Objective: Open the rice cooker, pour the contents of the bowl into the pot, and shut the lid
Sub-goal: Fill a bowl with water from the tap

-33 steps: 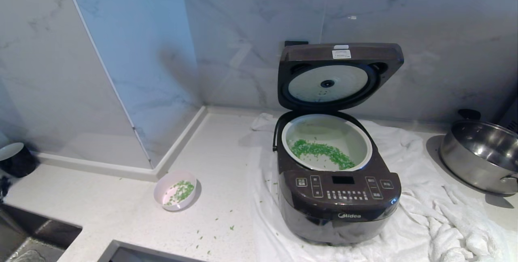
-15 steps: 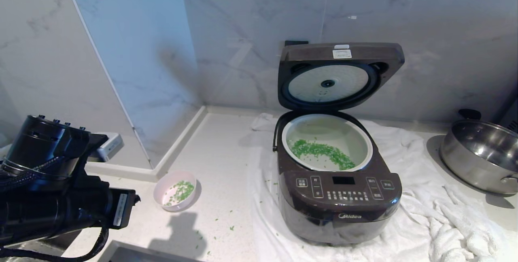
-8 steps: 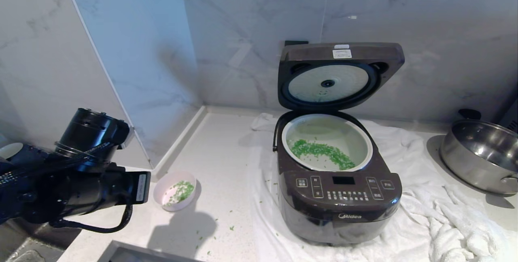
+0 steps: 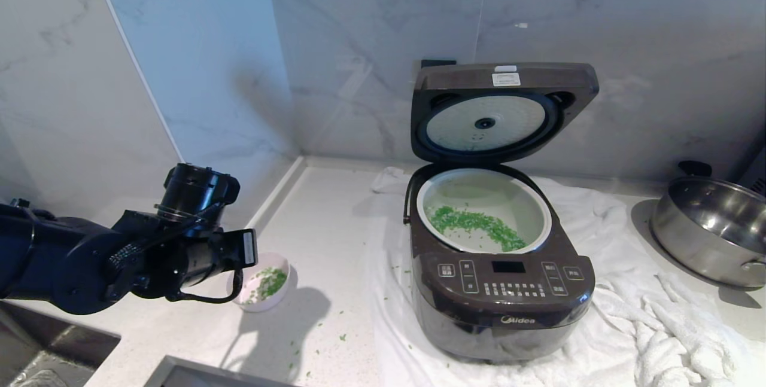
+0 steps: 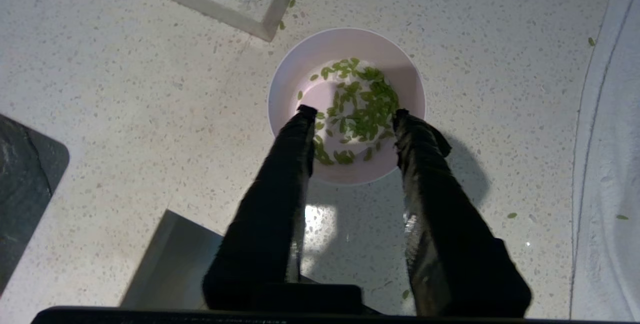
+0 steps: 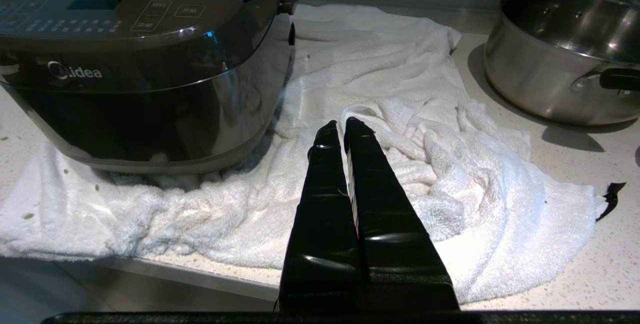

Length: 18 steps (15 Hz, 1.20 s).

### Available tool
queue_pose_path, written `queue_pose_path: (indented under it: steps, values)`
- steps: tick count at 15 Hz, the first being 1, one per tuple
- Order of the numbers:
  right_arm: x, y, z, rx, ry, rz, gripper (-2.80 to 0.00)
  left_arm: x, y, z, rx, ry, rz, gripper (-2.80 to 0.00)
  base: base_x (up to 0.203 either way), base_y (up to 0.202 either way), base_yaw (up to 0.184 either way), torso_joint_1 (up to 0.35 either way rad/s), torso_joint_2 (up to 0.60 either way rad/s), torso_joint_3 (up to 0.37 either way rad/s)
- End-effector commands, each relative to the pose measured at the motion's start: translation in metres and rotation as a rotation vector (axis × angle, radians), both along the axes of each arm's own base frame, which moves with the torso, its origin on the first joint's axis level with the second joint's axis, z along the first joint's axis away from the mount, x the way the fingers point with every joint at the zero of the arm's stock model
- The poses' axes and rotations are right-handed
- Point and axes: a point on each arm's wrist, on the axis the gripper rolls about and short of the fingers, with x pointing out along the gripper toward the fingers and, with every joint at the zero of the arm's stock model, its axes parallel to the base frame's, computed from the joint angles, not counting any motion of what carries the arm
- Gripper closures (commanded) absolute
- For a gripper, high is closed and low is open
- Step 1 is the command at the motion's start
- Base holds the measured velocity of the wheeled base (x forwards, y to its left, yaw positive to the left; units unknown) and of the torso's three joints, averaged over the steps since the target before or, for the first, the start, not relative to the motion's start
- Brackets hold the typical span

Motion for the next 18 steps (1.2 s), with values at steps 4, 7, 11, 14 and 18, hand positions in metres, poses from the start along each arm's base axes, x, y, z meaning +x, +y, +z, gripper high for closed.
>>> queue_pose_path:
  steps: [4,7,11,14,18]
  values:
    - [0.0,0.0,0.0,0.0,0.0,0.001,0.0,0.012,0.026,0.001,0.075,0.002,0.078,-2.8,0.0,0.0,0.0,0.0,0.0,0.0]
    - [0.0,0.0,0.0,-0.002,0.0,0.003,0.0,0.017,0.027,-0.017,0.134,0.059,0.104,-2.8,0.0,0.0,0.0,0.0,0.0,0.0]
    - [0.0,0.0,0.0,-0.001,0.0,0.003,0.0,0.046,0.024,-0.058,0.168,0.145,0.119,-2.8,0.0,0.0,0.0,0.0,0.0,0.0]
    - [0.0,0.0,0.0,0.0,-0.001,0.003,0.0,0.057,0.039,-0.073,0.181,0.164,0.165,-2.8,0.0,0.0,0.0,0.0,0.0,0.0]
    - [0.0,0.0,0.0,0.0,-0.001,0.002,0.0,0.078,0.06,-0.112,0.208,0.181,0.197,-2.8,0.0,0.0,0.0,0.0,0.0,0.0]
